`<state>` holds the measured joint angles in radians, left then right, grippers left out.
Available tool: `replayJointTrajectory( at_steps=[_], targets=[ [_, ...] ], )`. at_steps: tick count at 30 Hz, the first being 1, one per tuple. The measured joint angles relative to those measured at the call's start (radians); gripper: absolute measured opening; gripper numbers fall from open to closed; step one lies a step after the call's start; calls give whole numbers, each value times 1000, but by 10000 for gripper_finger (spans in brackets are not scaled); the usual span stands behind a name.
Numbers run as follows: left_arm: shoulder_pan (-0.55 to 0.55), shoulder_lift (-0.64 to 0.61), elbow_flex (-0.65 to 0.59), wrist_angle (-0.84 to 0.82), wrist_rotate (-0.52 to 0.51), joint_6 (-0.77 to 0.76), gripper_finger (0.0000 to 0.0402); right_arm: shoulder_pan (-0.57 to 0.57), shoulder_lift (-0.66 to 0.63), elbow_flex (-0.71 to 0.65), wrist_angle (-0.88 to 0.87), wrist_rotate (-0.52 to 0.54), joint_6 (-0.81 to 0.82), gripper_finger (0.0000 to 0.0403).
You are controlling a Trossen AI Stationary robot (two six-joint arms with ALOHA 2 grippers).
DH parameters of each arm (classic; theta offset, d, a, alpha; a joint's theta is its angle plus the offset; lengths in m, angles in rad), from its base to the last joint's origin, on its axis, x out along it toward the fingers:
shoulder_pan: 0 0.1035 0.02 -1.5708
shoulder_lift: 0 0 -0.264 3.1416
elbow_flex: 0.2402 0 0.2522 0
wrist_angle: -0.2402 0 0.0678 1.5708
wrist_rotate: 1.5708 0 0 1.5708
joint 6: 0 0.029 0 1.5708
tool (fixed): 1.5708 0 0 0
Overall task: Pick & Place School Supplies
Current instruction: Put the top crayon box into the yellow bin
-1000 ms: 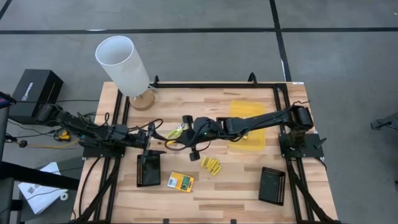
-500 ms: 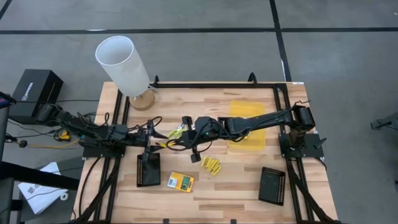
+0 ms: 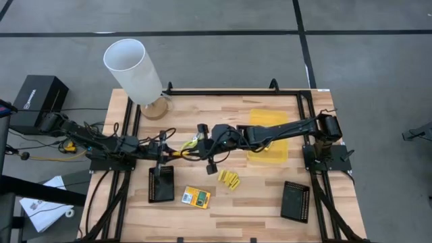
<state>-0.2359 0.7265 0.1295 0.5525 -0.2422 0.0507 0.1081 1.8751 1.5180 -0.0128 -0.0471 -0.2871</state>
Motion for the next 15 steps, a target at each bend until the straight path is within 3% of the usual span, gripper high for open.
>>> replayJointTrajectory(
  at_steps=[11,15],
  targets=[
    [2,0,1,-23,-74,-5,25,3,0,80,-144,-5,-22,185],
    [3,0,0,-82,-91,-46,25,6,0,138,-251,117,-66,219]
  ],
)
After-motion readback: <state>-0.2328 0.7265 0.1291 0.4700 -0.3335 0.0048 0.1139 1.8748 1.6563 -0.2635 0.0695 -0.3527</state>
